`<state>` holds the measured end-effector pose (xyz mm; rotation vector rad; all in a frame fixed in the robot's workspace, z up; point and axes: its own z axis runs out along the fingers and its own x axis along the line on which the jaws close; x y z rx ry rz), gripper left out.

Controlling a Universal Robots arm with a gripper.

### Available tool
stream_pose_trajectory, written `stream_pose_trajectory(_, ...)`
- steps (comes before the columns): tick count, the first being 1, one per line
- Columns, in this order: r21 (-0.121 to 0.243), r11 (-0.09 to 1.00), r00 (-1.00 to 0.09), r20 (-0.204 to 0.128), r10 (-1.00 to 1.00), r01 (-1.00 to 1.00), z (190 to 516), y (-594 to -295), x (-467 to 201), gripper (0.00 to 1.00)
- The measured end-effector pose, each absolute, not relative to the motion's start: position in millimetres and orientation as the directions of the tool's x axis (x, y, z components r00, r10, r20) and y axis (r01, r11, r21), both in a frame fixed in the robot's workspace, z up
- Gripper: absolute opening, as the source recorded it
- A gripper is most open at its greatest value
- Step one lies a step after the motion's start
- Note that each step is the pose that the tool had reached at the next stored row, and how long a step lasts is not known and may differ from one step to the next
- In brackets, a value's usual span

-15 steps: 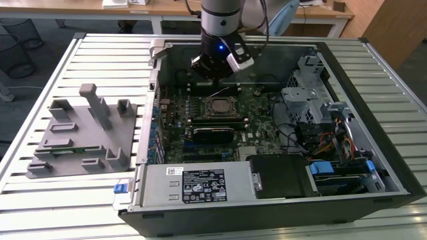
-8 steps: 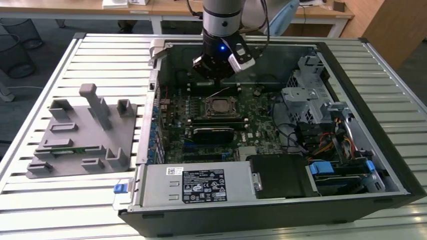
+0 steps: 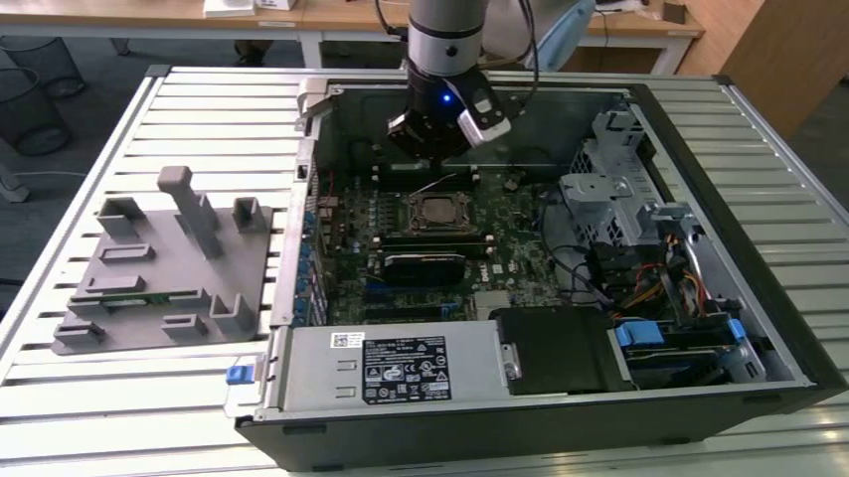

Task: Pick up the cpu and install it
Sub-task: 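Install the first cpu locking lever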

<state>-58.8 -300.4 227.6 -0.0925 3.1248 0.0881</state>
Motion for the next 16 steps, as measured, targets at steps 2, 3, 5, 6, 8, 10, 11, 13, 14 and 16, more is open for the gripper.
stream_pose_trajectory(2,0.056,0.997,-0.998,-0.016,-0.059,-0.060,226.6,-300.3,-57.2,0.11)
stream_pose_trajectory(3,0.056,0.997,-0.998,-0.016,-0.059,-0.060,226.2,-300.3,-56.6,0.11)
stream_pose_trajectory(5,0.056,0.997,-0.998,-0.016,-0.059,-0.060,225.2,-300.3,-55.4,0.11)
stream_pose_trajectory(6,0.056,0.997,-0.998,-0.016,-0.059,-0.060,224.7,-300.2,-54.7,0.11)
stream_pose_trajectory(8,0.056,0.997,-0.998,-0.016,-0.059,-0.060,223.5,-300.3,-53.2,0.11)
stream_pose_trajectory(10,0.056,0.997,-0.998,-0.016,-0.059,-0.060,222.3,-300.2,-51.6,0.11)
stream_pose_trajectory(11,0.056,0.997,-0.998,-0.016,-0.059,-0.060,221.7,-300.2,-50.7,0.11)
stream_pose_trajectory(13,0.056,0.997,-0.998,-0.016,-0.059,-0.060,220.4,-300.2,-49.1,0.11)
stream_pose_trajectory(14,0.056,0.997,-0.998,-0.016,-0.059,-0.060,219.8,-300.2,-48.4,0.11)
stream_pose_trajectory(16,0.056,0.997,-0.998,-0.016,-0.059,-0.060,218.3,-300.2,-46.8,0.11)
